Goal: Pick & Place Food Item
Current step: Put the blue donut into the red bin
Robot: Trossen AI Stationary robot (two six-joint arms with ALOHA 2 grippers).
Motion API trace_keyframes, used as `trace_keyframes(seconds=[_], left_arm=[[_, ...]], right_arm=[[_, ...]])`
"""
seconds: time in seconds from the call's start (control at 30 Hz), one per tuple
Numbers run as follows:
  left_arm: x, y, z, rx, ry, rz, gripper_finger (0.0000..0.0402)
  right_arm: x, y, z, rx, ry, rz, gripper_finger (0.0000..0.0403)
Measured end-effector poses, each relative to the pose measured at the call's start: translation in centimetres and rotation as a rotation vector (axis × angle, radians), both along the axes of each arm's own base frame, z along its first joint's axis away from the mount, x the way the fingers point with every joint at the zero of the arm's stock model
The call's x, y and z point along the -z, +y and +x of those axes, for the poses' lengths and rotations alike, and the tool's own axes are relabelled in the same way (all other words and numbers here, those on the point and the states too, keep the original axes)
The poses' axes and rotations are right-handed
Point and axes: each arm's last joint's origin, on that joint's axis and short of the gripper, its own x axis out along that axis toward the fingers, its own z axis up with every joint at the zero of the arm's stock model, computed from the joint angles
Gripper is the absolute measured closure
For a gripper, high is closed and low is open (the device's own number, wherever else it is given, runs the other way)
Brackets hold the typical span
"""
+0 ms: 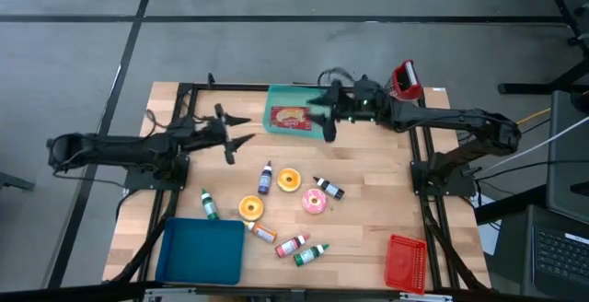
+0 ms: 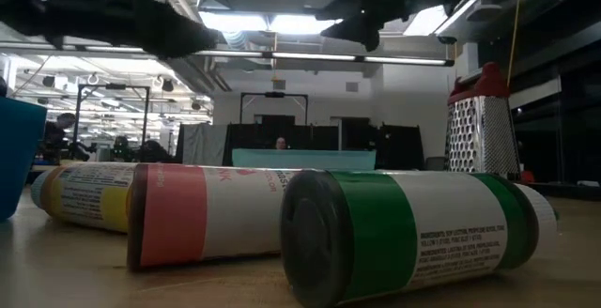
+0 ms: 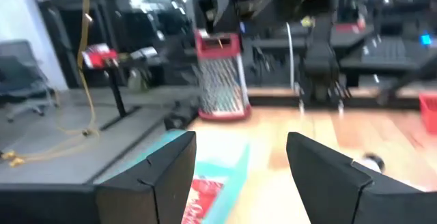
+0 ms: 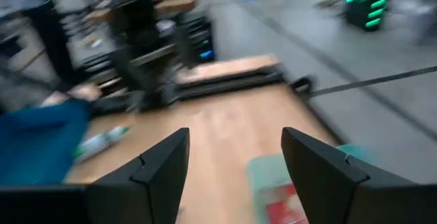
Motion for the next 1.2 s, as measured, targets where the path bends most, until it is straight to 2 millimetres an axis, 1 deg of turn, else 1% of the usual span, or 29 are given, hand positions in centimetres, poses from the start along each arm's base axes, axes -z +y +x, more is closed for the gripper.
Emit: trace_keyframes(seconds=[0.17, 0.27, 0.33, 0.4, 0.5, 0.57, 0.67, 0.8, 0.9, 1.0, 1.07, 1.13, 1.2], left_arm=[[0.4, -0.6, 3.3, 0.032, 0.126, 0.034, 0.0176], [1.0, -1.4, 5.0, 0.035, 0.197, 0.077, 0.0176], [1.0, -2.2, 6.0, 0.057, 0.190, 0.103, 0.0176], [0.8, -3.1, 6.9, 0.093, 0.139, 0.117, 0.0176], [0.9, -4.1, 7.6, 0.114, 0.070, 0.118, 0.0176], [1.2, -4.6, 7.8, 0.084, 0.072, 0.114, 0.0176], [1.8, -5.4, 8.1, 0.039, 0.082, 0.103, 0.0176], [2.4, -6.1, 8.5, 0.008, 0.070, 0.075, 0.0176], [3.1, -6.6, 8.7, -0.008, 0.066, 0.057, 0.0176], [4.6, -6.7, 8.5, -0.025, 0.101, 0.029, 0.0176], [5.3, -6.7, 8.3, -0.035, 0.117, 0.011, 0.0176], [5.5, -6.6, 8.3, -0.057, 0.112, 0.010, 0.0176], [5.4, -6.5, 8.1, -0.097, 0.119, 0.035, 0.0176]], right_arm=[[1.1, 2.7, 0.4, -0.106, 0.104, 0.039, 0.0167], [2.0, 4.4, 0.3, -0.150, 0.195, 0.065, 0.0167], [2.4, 5.6, 0.2, -0.182, 0.244, 0.084, 0.0167], [2.8, 7.1, 0.1, -0.203, 0.292, 0.096, 0.0167], [3.5, 9.4, -0.3, -0.173, 0.378, 0.085, 0.0167], [4.3, 11.0, -0.6, -0.124, 0.454, 0.066, 0.0167], [6.0, 13.1, -0.9, -0.072, 0.563, 0.052, 0.0167], [8.4, 15.4, -0.5, -0.042, 0.643, 0.049, 0.0167], [9.7, 16.2, 0.0, -0.006, 0.665, 0.027, 0.0167], [10.5, 16.4, 0.6, 0.011, 0.647, 0.017, 0.0167], [10.7, 16.2, 1.1, 0.006, 0.622, 0.015, 0.0167], [10.7, 15.9, 1.7, 0.006, 0.582, 0.023, 0.0167], [10.6, 15.2, 2.2, 0.017, 0.554, 0.042, 0.0167]])
